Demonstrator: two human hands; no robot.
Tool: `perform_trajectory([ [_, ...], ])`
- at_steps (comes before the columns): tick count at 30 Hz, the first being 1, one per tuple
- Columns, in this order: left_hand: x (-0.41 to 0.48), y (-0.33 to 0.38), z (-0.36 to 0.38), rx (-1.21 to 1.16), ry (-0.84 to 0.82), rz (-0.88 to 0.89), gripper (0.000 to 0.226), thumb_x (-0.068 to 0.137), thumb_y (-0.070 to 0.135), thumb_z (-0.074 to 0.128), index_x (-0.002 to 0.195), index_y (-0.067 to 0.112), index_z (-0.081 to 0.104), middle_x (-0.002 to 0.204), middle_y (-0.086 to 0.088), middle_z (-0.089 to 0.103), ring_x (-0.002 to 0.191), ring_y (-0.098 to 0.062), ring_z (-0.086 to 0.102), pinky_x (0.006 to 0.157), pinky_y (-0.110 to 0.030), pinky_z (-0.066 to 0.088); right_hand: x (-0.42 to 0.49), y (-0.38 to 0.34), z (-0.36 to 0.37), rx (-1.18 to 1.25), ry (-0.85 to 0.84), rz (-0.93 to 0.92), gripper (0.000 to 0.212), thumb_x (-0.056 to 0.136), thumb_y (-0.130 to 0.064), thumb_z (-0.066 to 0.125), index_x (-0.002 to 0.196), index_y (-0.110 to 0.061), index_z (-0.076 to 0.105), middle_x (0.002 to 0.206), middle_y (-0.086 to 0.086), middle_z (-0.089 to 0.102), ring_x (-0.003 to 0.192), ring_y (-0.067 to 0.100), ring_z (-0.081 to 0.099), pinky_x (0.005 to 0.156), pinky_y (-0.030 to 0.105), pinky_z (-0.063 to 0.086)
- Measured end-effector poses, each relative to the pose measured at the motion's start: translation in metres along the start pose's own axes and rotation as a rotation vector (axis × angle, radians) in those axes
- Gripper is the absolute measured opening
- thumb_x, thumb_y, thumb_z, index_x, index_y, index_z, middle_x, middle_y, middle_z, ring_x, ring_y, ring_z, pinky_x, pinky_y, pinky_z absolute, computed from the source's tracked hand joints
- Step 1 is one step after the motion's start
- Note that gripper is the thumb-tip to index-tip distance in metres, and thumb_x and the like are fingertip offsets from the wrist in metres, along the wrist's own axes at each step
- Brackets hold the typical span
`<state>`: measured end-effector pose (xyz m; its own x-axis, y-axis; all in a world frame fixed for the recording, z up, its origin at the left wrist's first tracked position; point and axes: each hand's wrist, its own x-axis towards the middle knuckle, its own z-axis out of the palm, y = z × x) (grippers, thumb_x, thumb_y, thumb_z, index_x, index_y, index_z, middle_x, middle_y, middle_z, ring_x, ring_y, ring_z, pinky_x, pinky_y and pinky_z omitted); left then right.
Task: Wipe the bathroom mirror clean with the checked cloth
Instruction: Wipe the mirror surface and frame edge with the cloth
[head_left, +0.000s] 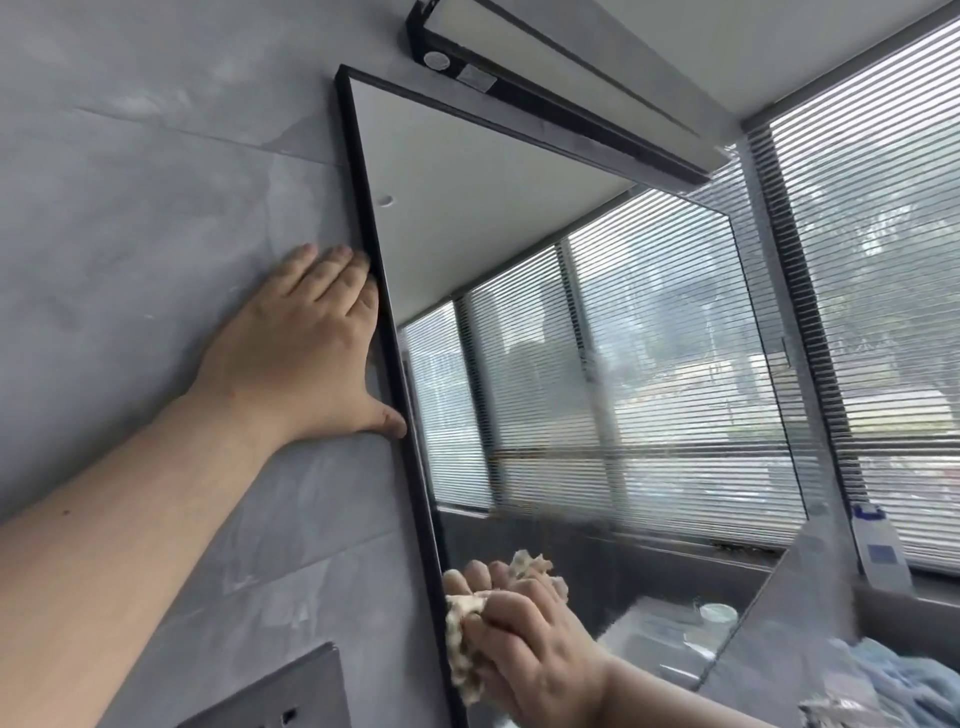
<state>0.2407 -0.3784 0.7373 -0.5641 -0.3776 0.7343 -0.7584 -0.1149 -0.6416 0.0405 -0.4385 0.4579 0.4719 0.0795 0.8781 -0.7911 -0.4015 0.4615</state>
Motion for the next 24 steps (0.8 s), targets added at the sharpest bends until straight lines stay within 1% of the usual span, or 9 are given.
perform_trajectory([
  [3,0.000,0.000,0.000,0.007,0.009,-0.005,0.145,0.048,0.102,0.025,0.150,-0.001,0.036,0.159,-0.018,0.031,0.151,-0.029,0.022,0.125,-0.045,0.008,0.006,0.007,0.000,0.128,0.124,-0.070,0.025,0.098,-0.020,0.049,0.122,-0.015,0.054,0.110,0.006,0.065,0.087,0.023,0.060,0.082,0.038,0.051],
  [6,0.000,0.000,0.001,0.007,0.008,-0.011,0.142,0.049,0.101,0.031,0.147,-0.002,0.040,0.157,-0.019,0.035,0.150,-0.030,0.026,0.125,-0.045,0.010,0.031,0.029,0.005,0.183,0.168,0.005,0.025,0.093,-0.022,0.058,0.116,-0.014,0.054,0.113,0.004,0.051,0.087,0.023,0.054,0.083,0.035,0.045],
  [9,-0.001,0.001,0.001,0.003,0.014,-0.022,0.139,0.050,0.099,0.039,0.145,-0.003,0.042,0.155,-0.020,0.038,0.148,-0.031,0.029,0.124,-0.046,0.012,0.058,0.066,0.010,0.235,0.380,0.607,0.013,0.092,-0.020,0.052,0.103,-0.015,0.056,0.103,0.003,0.049,0.087,0.015,0.047,0.078,0.030,0.044],
  [12,-0.006,0.004,0.004,-0.036,0.019,-0.030,0.131,0.056,0.094,0.051,0.143,-0.004,0.045,0.153,-0.020,0.041,0.146,-0.031,0.033,0.123,-0.046,0.015,0.049,0.129,0.017,0.255,0.514,1.301,0.011,0.093,-0.017,0.055,0.098,-0.010,0.062,0.099,0.005,0.051,0.092,0.023,0.052,0.087,0.042,0.046],
  [15,-0.013,0.009,0.010,-0.091,0.041,-0.018,0.117,0.063,0.085,0.050,0.135,-0.007,0.053,0.147,-0.023,0.049,0.140,-0.034,0.042,0.120,-0.049,0.022,0.014,0.162,0.020,0.259,0.515,1.652,0.025,0.094,-0.029,0.056,0.102,-0.007,0.064,0.104,0.017,0.060,0.100,0.036,0.060,0.088,0.043,0.048],
  [17,-0.015,0.011,0.011,-0.103,0.044,-0.009,0.112,0.065,0.082,0.058,0.133,-0.007,0.055,0.146,-0.023,0.050,0.139,-0.034,0.044,0.120,-0.050,0.023,0.006,0.159,0.021,0.247,0.494,1.692,0.024,0.095,-0.027,0.057,0.104,-0.006,0.065,0.105,0.020,0.060,0.100,0.038,0.060,0.088,0.046,0.048],
  [19,-0.015,0.011,0.008,-0.100,0.047,-0.003,0.111,0.065,0.079,0.067,0.134,-0.007,0.054,0.147,-0.023,0.049,0.140,-0.034,0.043,0.120,-0.050,0.023,0.017,0.143,0.016,0.271,0.468,1.592,0.021,0.095,-0.022,0.056,0.106,-0.006,0.063,0.106,0.014,0.056,0.100,0.033,0.056,0.092,0.045,0.046],
  [22,-0.016,0.012,0.005,-0.098,0.018,-0.018,0.113,0.066,0.083,0.047,0.133,-0.007,0.054,0.146,-0.023,0.050,0.140,-0.034,0.043,0.120,-0.050,0.024,0.053,0.099,0.009,0.352,0.422,1.264,0.014,0.096,-0.012,0.056,0.106,-0.005,0.063,0.104,0.002,0.046,0.092,0.019,0.048,0.087,0.032,0.042],
  [24,-0.017,0.012,0.003,-0.102,-0.023,-0.023,0.114,0.065,0.083,0.037,0.133,-0.007,0.055,0.145,-0.023,0.050,0.139,-0.034,0.044,0.120,-0.050,0.024,0.074,0.060,0.006,0.416,0.396,0.994,0.013,0.094,-0.014,0.056,0.101,-0.007,0.064,0.103,0.000,0.047,0.090,0.021,0.050,0.082,0.038,0.047],
])
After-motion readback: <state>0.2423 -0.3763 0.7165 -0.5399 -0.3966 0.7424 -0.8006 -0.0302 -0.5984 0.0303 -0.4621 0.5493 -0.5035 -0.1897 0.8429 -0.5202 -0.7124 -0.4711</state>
